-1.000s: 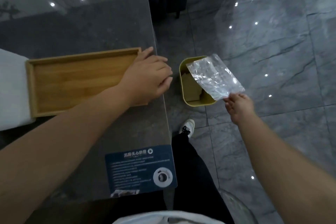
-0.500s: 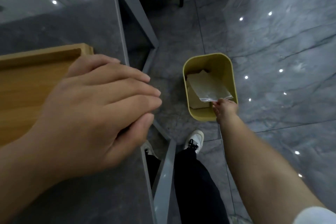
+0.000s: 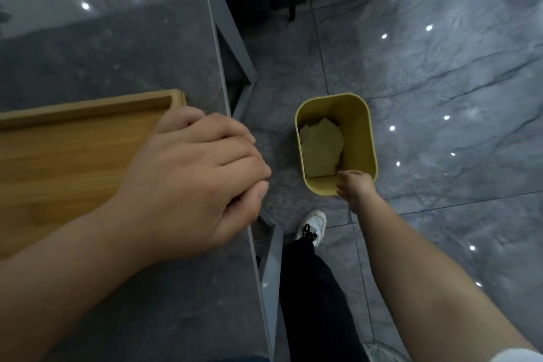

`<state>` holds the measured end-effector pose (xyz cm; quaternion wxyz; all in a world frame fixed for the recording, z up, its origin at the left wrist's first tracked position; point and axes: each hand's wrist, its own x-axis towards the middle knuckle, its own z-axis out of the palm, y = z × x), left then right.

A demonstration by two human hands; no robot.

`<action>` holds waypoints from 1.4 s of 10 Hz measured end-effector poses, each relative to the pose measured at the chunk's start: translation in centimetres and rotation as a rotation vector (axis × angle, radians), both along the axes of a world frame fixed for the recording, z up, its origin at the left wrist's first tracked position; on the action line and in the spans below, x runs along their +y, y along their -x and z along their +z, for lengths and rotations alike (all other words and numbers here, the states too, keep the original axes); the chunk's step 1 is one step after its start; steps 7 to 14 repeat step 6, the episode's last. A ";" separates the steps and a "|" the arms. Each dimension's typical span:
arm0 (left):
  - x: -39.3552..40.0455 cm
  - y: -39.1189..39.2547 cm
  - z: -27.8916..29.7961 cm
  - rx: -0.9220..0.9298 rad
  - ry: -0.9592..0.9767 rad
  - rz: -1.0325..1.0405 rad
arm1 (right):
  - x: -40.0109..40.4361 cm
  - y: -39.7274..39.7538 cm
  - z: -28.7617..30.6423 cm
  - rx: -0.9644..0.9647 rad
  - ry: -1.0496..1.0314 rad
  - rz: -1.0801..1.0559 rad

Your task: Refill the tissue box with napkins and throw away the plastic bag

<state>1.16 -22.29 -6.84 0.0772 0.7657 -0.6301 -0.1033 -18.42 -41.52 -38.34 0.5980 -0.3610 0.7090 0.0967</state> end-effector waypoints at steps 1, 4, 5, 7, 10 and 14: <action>-0.1 0.2 0.5 0.020 -0.039 0.007 | -0.2 1.1 3.3 0.000 0.023 0.139; -0.3 0.5 1.9 -0.025 -0.198 -0.006 | -1.1 2.1 17.2 -0.076 0.158 0.425; 0.3 1.2 3.8 -0.020 -0.167 0.052 | -1.3 2.2 22.6 -0.092 0.217 0.558; 3.2 2.4 4.9 -0.015 -0.048 0.182 | -1.1 2.3 26.6 -0.092 0.309 0.617; 3.2 2.4 4.9 -0.015 -0.048 0.182 | -1.1 2.3 26.6 -0.092 0.309 0.617; 3.2 2.4 4.9 -0.015 -0.048 0.182 | -1.1 2.3 26.6 -0.092 0.309 0.617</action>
